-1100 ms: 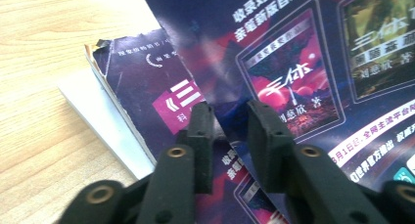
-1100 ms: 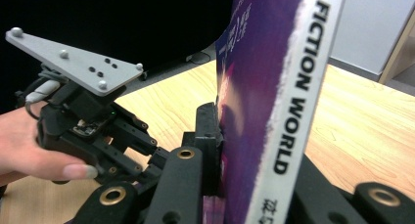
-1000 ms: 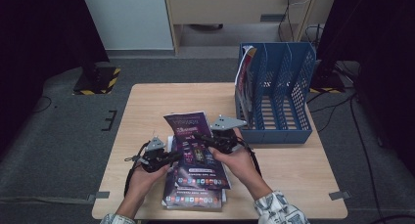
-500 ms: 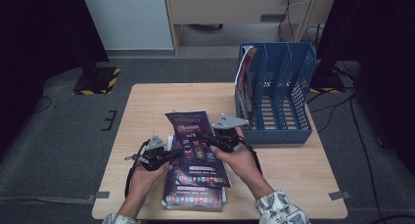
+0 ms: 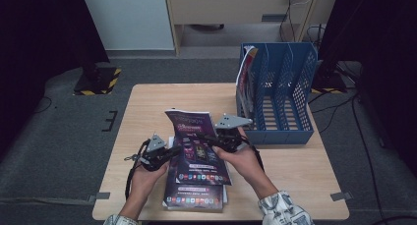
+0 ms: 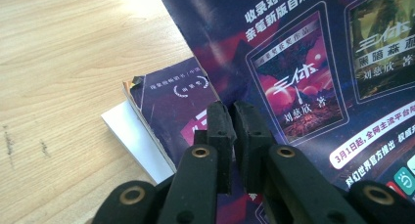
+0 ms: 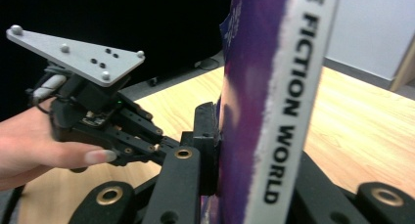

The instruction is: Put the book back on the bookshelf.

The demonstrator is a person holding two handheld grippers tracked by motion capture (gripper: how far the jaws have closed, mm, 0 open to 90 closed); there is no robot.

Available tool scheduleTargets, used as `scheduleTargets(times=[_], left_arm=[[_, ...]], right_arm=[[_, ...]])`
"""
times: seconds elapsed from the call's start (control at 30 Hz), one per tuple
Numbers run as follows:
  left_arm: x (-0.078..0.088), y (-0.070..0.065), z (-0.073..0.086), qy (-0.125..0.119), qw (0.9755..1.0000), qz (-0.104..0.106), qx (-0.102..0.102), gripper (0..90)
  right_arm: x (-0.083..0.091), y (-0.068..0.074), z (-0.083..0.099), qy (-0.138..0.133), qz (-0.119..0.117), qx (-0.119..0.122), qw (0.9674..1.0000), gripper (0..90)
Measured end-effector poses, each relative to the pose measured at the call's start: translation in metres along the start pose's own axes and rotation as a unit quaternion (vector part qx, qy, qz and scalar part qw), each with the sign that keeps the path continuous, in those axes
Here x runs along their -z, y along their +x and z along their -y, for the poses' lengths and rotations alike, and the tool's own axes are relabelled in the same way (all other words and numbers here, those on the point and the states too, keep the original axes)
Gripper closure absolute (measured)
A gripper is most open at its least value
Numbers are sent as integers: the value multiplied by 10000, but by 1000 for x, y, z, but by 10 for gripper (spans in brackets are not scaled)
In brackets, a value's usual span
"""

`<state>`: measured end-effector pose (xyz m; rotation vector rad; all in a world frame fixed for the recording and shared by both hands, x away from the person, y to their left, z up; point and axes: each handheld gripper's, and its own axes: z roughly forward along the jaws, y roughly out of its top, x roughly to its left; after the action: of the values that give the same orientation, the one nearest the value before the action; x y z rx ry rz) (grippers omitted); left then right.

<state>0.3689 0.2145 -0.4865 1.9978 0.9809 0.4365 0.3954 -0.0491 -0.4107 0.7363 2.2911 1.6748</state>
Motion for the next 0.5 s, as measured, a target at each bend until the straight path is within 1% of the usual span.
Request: scheduleTargets(times=[0.07, 0.17, 0.2, 0.27, 0.5], left_arm=[[0, 0, 0, -2, 10000, -8, -28, 855], [1, -1, 0, -12, 10000, -15, -42, 855], [1, -2, -1, -14, 10000, -35, -67, 855], [1, -2, -1, -17, 10000, -46, -75, 855], [2, -2, -2, -1, 9999, -50, -115, 856]], right_arm=[[0, 1, 0, 26, -40, 27, 10000, 787], [0, 1, 0, 60, -11, 91, 9999, 780], [-1, 1, 0, 117, 11, 149, 9998, 772], [-1, 0, 1, 124, 11, 144, 9998, 772], [-2, 1, 1, 190, 78, 243, 9995, 752]])
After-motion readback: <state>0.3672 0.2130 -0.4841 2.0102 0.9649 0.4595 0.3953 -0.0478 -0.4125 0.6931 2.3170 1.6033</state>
